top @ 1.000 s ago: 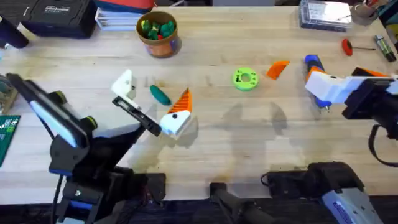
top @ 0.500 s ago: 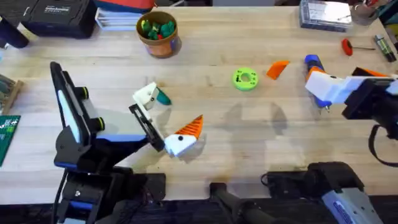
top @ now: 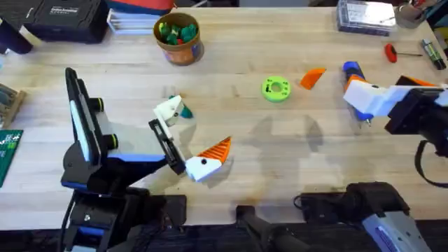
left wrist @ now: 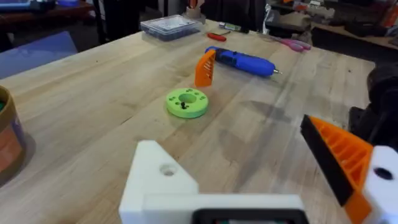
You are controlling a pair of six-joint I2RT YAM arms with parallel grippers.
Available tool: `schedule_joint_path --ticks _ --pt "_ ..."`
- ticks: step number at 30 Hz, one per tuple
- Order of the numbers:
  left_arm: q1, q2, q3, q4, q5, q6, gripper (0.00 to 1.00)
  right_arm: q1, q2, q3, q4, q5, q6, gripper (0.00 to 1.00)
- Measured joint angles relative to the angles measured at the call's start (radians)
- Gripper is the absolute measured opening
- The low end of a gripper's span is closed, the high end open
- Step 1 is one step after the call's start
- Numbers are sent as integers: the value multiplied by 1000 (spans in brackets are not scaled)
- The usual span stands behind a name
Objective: Pick up the gripper from the table and insert it into the empty holder that is missing its gripper. Then pick up a screw, insert it into the mounting hole, and use the screwdriver to tighten it. Finally, clean up the table by picking up the vegetable and placing it into the bucket.
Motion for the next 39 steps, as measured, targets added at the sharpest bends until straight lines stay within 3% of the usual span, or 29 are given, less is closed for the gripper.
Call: schedule_joint_path --ticks 23,39 --pt "0 0 0 0 5 0 985 0 0 0 0 0 0 994" --pt "0 0 0 -12 100 0 985 0 0 0 0 0 3 991"
